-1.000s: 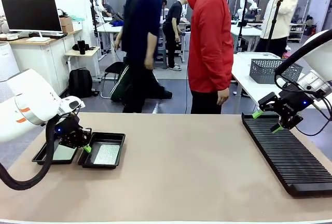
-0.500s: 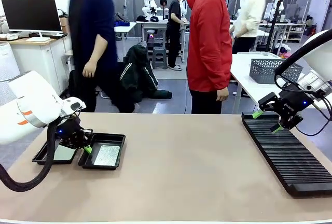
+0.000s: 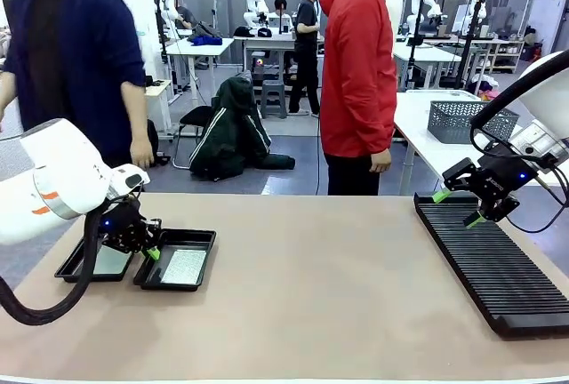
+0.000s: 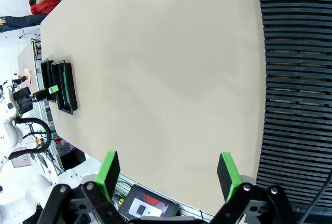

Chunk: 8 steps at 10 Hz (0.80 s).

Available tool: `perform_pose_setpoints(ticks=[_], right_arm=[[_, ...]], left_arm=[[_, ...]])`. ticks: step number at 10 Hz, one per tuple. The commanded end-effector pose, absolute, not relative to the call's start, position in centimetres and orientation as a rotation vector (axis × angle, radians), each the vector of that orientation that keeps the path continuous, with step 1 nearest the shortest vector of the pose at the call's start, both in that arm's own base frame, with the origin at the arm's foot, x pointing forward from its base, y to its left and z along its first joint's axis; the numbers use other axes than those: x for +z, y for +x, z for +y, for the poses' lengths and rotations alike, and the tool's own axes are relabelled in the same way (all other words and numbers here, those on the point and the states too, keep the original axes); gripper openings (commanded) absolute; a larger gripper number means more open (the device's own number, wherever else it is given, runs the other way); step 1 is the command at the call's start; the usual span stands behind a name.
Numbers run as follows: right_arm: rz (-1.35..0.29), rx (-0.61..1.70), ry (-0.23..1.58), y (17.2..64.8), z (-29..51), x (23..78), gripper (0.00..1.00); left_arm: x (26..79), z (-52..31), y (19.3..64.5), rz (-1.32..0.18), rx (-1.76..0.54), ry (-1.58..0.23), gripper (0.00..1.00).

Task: Inspect and transfer BCBs to ESD trays.
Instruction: Pick up the ESD tray and place it on the left side of the table.

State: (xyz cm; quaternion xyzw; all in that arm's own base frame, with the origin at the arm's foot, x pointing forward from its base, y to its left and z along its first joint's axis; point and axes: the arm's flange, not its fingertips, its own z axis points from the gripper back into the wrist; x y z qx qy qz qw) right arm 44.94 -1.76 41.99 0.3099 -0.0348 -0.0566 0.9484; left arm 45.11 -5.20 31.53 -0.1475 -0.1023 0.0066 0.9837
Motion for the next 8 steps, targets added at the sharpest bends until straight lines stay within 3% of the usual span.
perform_pose_setpoints(ticks=[1, 8], right_arm=[[-0.071, -0.133, 0.623, 44.9, -1.6, 42.1, 1.00], [-0.071, -0.133, 0.623, 44.9, -1.6, 42.1, 1.00]], left_arm=[[32.8, -6.1, 44.5, -0.227, 0.021, -0.233, 0.24], [37.4, -7.7, 44.1, -0.265, -0.017, -0.130, 0.57]])
